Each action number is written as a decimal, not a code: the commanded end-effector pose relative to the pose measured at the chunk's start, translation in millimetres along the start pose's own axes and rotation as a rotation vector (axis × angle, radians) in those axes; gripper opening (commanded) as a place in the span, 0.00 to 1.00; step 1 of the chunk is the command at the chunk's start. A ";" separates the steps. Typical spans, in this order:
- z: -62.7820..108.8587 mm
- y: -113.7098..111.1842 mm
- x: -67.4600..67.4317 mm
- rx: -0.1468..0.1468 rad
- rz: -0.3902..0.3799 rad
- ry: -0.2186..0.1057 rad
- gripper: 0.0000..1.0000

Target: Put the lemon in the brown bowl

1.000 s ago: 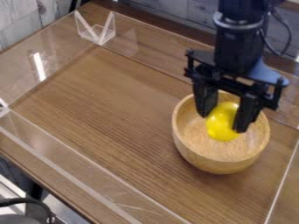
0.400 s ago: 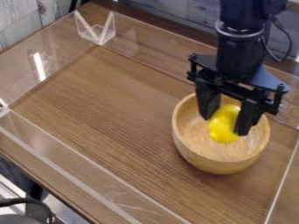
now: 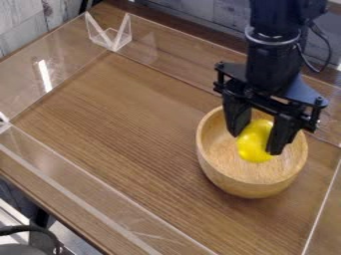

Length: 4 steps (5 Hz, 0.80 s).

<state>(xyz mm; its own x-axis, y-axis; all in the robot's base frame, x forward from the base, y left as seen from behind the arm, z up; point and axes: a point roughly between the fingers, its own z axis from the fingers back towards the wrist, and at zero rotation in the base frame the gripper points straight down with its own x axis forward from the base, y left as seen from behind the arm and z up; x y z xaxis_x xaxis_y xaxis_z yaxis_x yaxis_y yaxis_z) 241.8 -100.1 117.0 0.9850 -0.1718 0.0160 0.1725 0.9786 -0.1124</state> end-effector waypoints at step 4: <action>6.5 4.8 5.8 0.006 -0.012 -0.048 0.00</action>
<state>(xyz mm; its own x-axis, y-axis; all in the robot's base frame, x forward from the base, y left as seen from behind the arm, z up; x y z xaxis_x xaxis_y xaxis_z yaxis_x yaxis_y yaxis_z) 244.3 -96.9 115.2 0.9825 -0.1836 0.0316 0.1859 0.9770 -0.1043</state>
